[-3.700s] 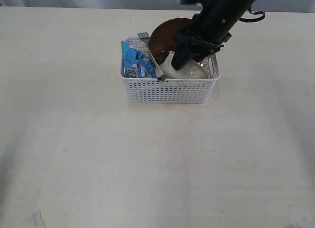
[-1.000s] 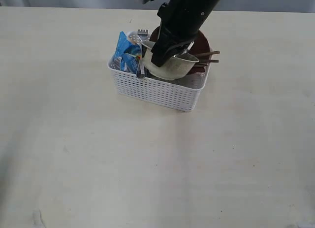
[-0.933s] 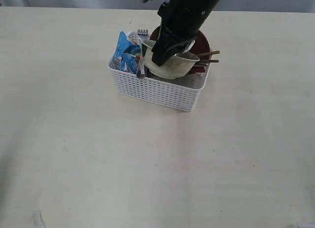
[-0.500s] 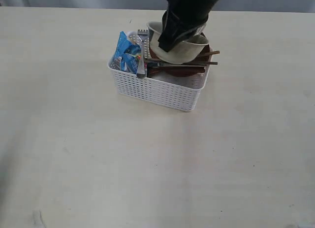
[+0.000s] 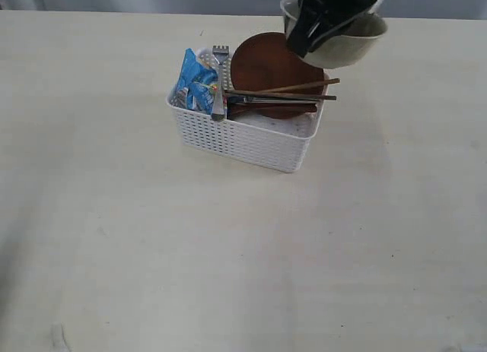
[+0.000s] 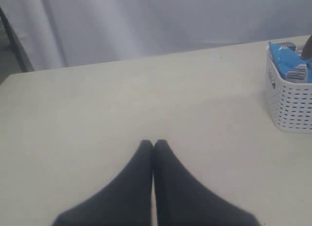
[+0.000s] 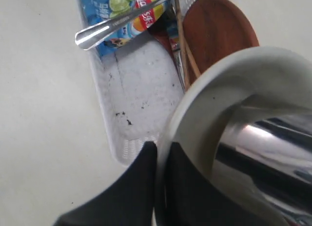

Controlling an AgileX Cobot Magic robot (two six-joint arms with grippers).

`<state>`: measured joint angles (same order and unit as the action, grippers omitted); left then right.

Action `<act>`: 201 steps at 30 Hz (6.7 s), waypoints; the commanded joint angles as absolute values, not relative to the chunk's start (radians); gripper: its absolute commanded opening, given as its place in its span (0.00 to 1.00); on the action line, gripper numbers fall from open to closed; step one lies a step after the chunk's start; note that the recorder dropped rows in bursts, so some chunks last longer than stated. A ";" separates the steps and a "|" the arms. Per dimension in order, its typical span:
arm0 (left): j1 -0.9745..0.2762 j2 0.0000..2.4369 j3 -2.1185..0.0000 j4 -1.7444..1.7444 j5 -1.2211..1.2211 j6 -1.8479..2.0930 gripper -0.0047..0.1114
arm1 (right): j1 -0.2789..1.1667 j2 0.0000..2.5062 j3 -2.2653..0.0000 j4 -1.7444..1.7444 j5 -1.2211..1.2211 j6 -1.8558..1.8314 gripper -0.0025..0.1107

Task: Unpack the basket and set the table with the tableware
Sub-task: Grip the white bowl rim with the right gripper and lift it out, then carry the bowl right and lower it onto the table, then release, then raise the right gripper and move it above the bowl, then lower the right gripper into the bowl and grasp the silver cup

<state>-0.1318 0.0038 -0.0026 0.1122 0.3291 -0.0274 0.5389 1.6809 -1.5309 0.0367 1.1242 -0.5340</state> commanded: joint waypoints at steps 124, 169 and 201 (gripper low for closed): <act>-0.138 0.000 0.000 0.101 0.320 -0.027 0.04 | 0.572 1.787 -1.300 -0.030 0.922 0.000 0.49; -0.138 0.000 0.000 0.111 0.320 -0.027 0.04 | 0.480 1.483 -0.760 0.000 0.763 0.045 0.74; -0.138 0.000 0.000 0.111 0.320 -0.027 0.04 | 0.480 1.504 -0.721 0.000 0.728 0.027 0.02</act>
<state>-0.1318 0.0038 -0.0026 0.1140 0.3291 -0.0274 0.4838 1.5020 -0.7222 0.0000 0.7161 0.0392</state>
